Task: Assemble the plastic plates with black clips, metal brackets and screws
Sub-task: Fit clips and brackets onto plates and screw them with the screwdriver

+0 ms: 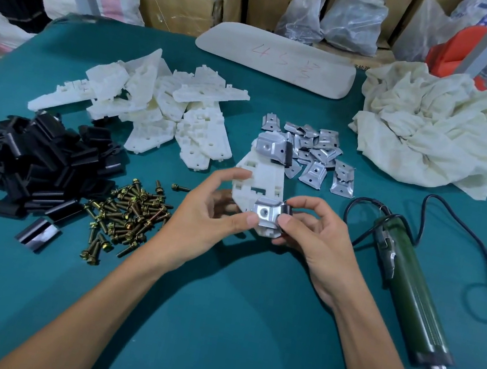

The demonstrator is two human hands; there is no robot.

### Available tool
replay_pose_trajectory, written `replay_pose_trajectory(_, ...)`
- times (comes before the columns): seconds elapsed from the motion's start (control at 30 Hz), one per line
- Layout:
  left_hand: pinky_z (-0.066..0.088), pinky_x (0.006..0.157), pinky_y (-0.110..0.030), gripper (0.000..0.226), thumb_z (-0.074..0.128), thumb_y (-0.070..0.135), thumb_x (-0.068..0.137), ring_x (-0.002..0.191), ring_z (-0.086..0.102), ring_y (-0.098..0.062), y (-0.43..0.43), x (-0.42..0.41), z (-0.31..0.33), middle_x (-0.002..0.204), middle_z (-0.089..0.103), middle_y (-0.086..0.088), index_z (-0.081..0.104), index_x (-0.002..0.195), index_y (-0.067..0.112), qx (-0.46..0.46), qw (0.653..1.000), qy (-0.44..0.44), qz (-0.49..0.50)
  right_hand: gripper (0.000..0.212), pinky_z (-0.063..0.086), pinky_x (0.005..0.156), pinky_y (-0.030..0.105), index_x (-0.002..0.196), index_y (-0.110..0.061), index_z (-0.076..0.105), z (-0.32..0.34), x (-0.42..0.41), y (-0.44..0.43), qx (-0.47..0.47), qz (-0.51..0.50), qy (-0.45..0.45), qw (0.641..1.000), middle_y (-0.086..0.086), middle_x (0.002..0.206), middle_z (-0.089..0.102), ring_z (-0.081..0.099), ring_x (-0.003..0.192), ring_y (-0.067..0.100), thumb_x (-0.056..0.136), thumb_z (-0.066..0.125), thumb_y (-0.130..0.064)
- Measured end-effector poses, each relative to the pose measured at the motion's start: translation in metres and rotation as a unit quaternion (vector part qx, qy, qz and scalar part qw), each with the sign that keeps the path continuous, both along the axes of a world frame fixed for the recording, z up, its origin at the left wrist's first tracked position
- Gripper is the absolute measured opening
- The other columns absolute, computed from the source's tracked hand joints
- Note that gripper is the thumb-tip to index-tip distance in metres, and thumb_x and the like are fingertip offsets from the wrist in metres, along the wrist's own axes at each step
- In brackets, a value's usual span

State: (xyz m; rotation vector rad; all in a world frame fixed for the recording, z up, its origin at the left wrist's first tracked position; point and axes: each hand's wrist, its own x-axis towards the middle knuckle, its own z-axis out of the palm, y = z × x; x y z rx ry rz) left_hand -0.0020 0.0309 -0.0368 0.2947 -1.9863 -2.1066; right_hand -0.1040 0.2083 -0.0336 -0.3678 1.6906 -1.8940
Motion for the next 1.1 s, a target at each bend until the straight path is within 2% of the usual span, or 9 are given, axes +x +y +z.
replay_pose_trajectory(0.13,0.057,0.080,-0.028,0.062,0.082,0.010,0.076,0.081,0.068,-0.019,0.0001,-0.0002,-0.0009,0.102,0.075,-0.011,0.055,0.129,0.027,0.031,0.999,0.009,0.011,0.019,0.061,0.069,0.029,0.106,-0.010,0.062,-0.0011,-0.0001,-0.0007,0.005,0.007,0.001,1.000,0.018,0.091,0.076,0.071,0.074,0.027,0.093,0.068,0.002)
replay_pose_trajectory(0.27,0.059,0.081,-0.031,0.064,0.084,0.010,0.073,0.074,0.069,-0.018,-0.0004,-0.0001,-0.0012,0.099,0.076,-0.009,0.055,0.129,0.025,0.037,0.999,0.009,0.014,0.018,0.062,0.071,0.030,0.106,-0.010,0.062,-0.0009,-0.0003,-0.0005,0.004,0.014,0.000,1.000,0.015,0.089,0.076,0.070,0.074,0.026,0.094,0.067,0.002)
replay_pose_trajectory(0.37,0.057,0.077,-0.027,0.066,0.085,0.011,0.071,0.071,0.068,-0.017,-0.0006,0.0001,-0.0015,0.096,0.076,-0.007,0.056,0.129,0.025,0.037,0.999,0.009,0.018,0.018,0.062,0.071,0.029,0.106,-0.010,0.061,0.0004,0.0003,-0.0005,-0.003,0.017,-0.001,1.000,0.013,0.087,0.076,0.070,0.074,0.026,0.094,0.065,0.004)
replay_pose_trajectory(0.57,0.056,0.071,-0.025,0.062,0.087,0.012,0.069,0.073,0.069,-0.023,0.0004,0.0011,-0.0007,0.096,0.077,-0.011,0.059,0.123,0.026,0.041,0.999,0.013,0.023,0.018,0.060,0.069,0.026,0.105,-0.011,0.061,0.0018,0.0008,0.0016,-0.012,0.026,-0.002,1.000,0.012,0.086,0.076,0.070,0.071,0.021,0.095,0.063,0.004)
replay_pose_trajectory(0.7,0.055,0.069,-0.022,0.059,0.087,0.011,0.068,0.071,0.071,-0.019,0.0011,0.0007,-0.0028,0.094,0.077,-0.011,0.059,0.119,0.025,0.044,0.998,0.021,0.028,0.018,0.060,0.069,0.028,0.107,-0.011,0.062,0.0007,-0.0007,0.0021,-0.010,0.033,-0.001,0.999,0.012,0.086,0.076,0.069,0.070,0.023,0.095,0.064,0.003)
replay_pose_trajectory(0.83,0.060,0.076,-0.031,0.058,0.088,0.011,0.067,0.081,0.073,-0.026,0.0030,0.0001,-0.0022,0.104,0.076,-0.013,0.062,0.115,0.028,0.049,0.998,0.031,0.040,0.018,0.059,0.066,0.027,0.107,-0.009,0.060,0.0012,-0.0019,0.0016,-0.016,0.039,-0.007,0.999,0.013,0.086,0.076,0.069,0.069,0.021,0.096,0.062,0.005)
replay_pose_trajectory(0.9,0.060,0.077,-0.030,0.059,0.087,0.009,0.069,0.086,0.075,-0.026,0.0043,0.0002,-0.0018,0.107,0.075,-0.012,0.060,0.119,0.025,0.052,0.997,0.041,0.033,0.018,0.059,0.066,0.026,0.107,-0.009,0.060,0.0018,-0.0019,0.0023,-0.022,0.042,-0.010,0.999,0.013,0.085,0.076,0.070,0.068,0.020,0.096,0.062,0.005)
replay_pose_trajectory(1.03,0.057,0.076,-0.025,0.061,0.084,0.006,0.074,0.078,0.071,-0.019,0.0028,0.0014,-0.0014,0.104,0.076,-0.010,0.057,0.126,0.024,0.055,0.998,0.039,0.020,0.018,0.061,0.070,0.029,0.103,-0.014,0.065,0.0014,-0.0014,0.0031,-0.034,0.039,-0.016,0.999,0.013,0.084,0.073,0.069,0.071,0.025,0.092,0.068,-0.001)
replay_pose_trajectory(1.1,0.055,0.073,-0.023,0.058,0.083,0.009,0.075,0.070,0.067,-0.013,0.0024,0.0016,-0.0022,0.096,0.076,-0.003,0.058,0.125,0.025,0.046,0.998,0.031,0.023,0.017,0.061,0.070,0.030,0.101,-0.017,0.068,0.0018,-0.0010,0.0026,-0.037,0.037,-0.018,0.998,0.012,0.084,0.071,0.069,0.071,0.027,0.088,0.072,-0.006)
